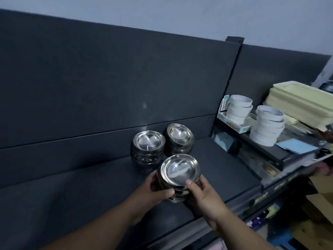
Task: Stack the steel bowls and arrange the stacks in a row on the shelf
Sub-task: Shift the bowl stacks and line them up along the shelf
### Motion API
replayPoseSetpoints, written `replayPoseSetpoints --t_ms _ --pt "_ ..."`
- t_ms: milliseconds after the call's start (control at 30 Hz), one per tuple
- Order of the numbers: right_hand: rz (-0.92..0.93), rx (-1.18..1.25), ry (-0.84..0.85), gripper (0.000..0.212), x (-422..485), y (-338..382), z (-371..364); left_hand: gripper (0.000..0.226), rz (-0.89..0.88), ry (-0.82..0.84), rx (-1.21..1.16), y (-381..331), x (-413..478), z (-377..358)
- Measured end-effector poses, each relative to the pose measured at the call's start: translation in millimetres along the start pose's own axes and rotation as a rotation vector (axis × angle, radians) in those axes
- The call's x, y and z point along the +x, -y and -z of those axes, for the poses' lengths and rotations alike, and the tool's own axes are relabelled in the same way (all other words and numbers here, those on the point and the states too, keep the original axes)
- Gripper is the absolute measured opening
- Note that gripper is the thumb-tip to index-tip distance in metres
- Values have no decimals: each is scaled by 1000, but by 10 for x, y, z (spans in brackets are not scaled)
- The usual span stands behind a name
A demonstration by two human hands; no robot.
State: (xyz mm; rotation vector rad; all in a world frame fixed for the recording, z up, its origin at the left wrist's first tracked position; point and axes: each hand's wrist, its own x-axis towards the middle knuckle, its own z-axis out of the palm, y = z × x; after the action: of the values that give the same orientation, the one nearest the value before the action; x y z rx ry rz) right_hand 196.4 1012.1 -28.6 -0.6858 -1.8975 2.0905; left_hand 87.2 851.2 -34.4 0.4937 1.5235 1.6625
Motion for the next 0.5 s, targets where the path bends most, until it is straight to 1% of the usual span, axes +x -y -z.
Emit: replayPoseSetpoints --t_ms 67,133,167,200,233,300,333,433,500 --pt "2 6 36 65 160 49 143 82 -42 -59 -2 44 122 -92" --pt "18 5 58 50 311 80 250 101 -48 -137 8 61 244 -181" --pt "19 -1 66 46 364 101 286 108 -52 -176 26 68 298 -217" --pt "16 0 81 48 414 118 316 113 -58 -211 46 80 353 -246" --pt "13 13 97 54 462 129 342 113 -65 -242 67 91 397 -277" --pt "10 26 110 64 536 139 404 108 -77 -297 91 118 474 -347" --pt "21 11 108 64 572 132 440 103 -81 -330 90 129 511 -387" --pt "65 -55 106 55 626 106 515 84 -76 -451 63 167 578 -493" --pt "70 -58 117 56 609 72 543 76 -62 -516 46 197 589 -538"
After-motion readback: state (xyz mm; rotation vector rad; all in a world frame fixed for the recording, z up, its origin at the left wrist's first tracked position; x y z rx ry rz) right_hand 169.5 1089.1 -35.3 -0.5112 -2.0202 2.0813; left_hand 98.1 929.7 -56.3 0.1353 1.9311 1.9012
